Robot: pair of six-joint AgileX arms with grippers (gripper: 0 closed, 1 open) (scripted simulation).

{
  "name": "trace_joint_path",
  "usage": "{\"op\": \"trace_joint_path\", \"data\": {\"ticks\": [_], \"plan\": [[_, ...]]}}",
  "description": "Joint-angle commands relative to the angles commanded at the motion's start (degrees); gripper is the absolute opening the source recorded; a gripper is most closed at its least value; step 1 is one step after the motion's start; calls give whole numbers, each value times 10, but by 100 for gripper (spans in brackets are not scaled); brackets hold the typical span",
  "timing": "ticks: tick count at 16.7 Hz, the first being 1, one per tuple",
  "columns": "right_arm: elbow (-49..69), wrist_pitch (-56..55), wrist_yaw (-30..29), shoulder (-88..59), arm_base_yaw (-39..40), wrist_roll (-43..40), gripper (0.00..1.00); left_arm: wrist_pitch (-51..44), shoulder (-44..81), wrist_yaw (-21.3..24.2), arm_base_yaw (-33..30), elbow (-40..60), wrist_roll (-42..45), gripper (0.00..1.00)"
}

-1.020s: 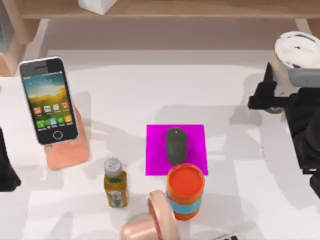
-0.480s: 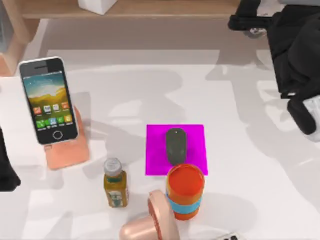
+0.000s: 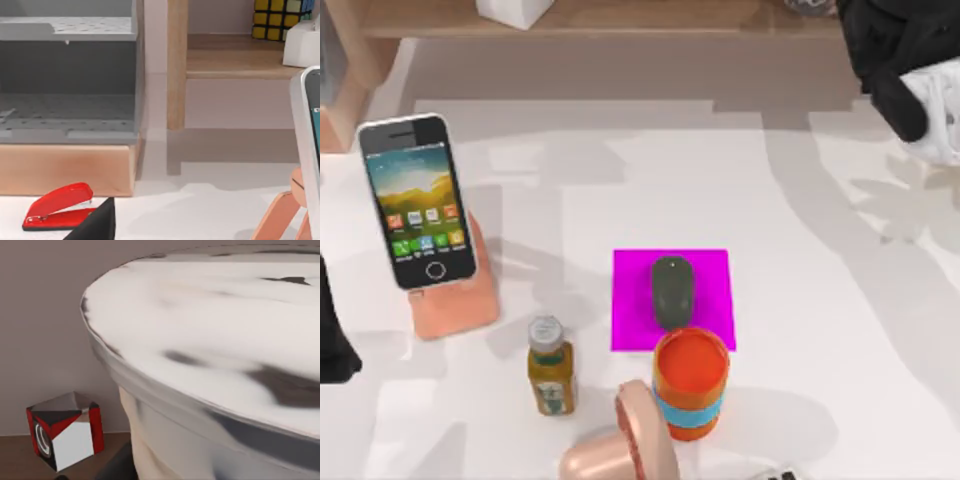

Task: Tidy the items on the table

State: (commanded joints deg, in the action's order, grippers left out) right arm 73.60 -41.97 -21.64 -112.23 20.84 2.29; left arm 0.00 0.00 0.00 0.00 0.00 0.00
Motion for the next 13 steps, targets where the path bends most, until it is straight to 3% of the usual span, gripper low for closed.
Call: {"op": "trace_joint_path", "data": {"ticks": [7,13], "plan": [[124,161,1,-45,-12,1,0,0,0,0,0,0,0,100],[138,181,1,-52,-13,1,0,0,0,0,0,0,0,100]]}}
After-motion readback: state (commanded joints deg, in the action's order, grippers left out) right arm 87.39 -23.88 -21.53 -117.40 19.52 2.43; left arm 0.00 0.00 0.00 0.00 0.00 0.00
